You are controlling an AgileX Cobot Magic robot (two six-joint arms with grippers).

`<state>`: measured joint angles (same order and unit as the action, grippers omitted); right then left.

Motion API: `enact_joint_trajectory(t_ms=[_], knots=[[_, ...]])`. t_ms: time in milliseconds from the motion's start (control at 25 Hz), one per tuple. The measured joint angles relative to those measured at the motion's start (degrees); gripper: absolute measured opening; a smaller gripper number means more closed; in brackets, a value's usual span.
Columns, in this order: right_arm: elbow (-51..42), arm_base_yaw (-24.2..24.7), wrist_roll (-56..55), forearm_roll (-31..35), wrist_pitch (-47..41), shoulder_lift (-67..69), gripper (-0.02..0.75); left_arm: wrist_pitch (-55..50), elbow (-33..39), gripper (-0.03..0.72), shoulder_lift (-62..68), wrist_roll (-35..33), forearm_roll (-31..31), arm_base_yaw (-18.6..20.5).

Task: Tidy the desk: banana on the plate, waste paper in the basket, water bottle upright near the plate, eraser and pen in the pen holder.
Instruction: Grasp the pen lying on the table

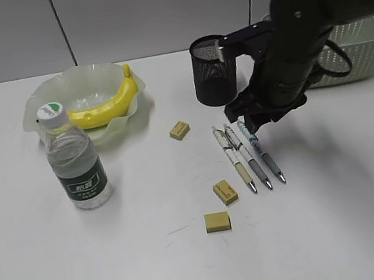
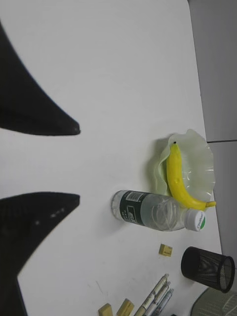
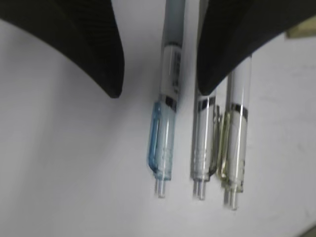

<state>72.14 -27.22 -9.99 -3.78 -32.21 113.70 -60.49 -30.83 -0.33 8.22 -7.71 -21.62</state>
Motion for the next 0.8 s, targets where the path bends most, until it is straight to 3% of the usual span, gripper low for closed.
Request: enact_joint_trajectory(t_ms=[280, 640, 760, 800], knots=[[14.36, 0.12, -0.06, 1.77, -6.69, 13.11, 0.391, 0.0, 0.0, 0.283, 0.0, 0.0, 0.0, 0.0], [16.32, 0.23, -0.06, 1.29, -7.76, 15.45, 0.289, 0.0, 0.0, 0.254, 0.0, 0.0, 0.0, 0.0], [16.36, 0.23, -0.06, 0.74, -7.99, 15.45, 0.153, 0.0, 0.0, 0.246, 0.0, 0.0, 0.0, 0.0], [16.36, 0.23, -0.06, 0.68, -7.99, 15.38, 0.14, 0.0, 0.0, 0.246, 0.0, 0.0, 0.0, 0.0]])
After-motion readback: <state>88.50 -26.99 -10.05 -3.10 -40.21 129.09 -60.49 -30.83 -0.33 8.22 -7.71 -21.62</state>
